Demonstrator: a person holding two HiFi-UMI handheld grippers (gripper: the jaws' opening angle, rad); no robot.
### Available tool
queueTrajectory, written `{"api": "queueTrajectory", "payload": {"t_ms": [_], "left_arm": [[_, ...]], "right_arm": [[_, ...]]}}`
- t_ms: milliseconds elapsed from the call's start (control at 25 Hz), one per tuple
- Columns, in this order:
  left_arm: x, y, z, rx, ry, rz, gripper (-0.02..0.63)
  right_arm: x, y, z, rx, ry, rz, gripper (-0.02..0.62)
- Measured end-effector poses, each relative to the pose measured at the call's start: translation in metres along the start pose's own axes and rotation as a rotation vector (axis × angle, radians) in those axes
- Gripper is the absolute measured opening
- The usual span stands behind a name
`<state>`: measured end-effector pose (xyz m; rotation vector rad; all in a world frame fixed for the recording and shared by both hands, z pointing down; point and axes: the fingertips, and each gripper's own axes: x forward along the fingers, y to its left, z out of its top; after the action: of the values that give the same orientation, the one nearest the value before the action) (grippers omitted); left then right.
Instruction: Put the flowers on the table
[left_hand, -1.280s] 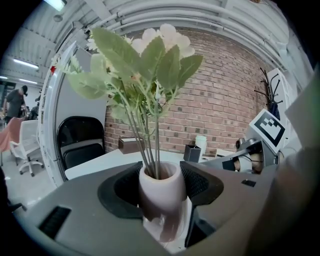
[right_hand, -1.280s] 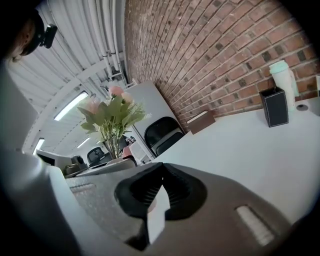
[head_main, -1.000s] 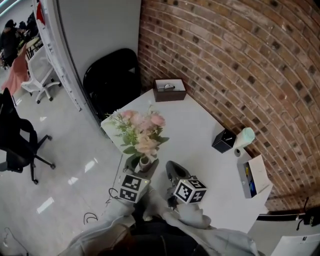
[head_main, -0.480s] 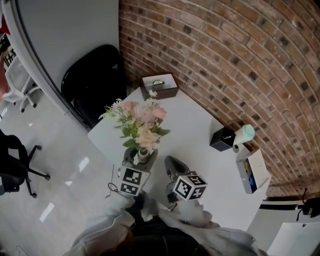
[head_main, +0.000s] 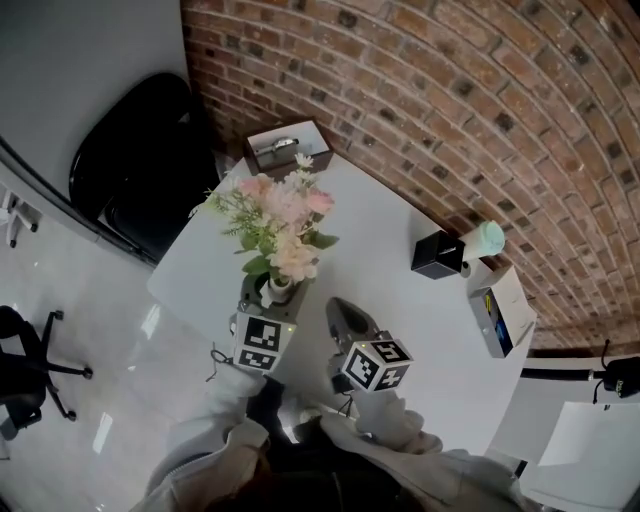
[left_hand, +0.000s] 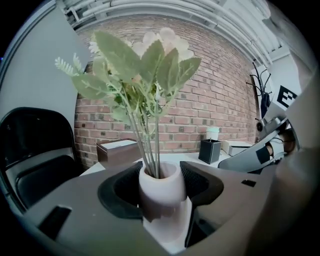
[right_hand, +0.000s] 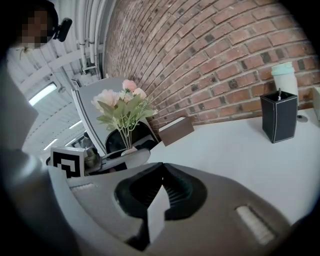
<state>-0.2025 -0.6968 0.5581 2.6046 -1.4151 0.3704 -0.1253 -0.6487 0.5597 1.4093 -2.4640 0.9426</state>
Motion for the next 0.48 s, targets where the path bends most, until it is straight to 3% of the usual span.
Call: {"api": "queueTrajectory", "payload": {"t_ms": [480], "left_arm": [[0.048,0.009,-0.029,0.058,-0.068,-0.067,0.233]], "right_arm": [[0.026,-0.027,-0.005,0.002,-0.001,-0.09,0.0]]}}
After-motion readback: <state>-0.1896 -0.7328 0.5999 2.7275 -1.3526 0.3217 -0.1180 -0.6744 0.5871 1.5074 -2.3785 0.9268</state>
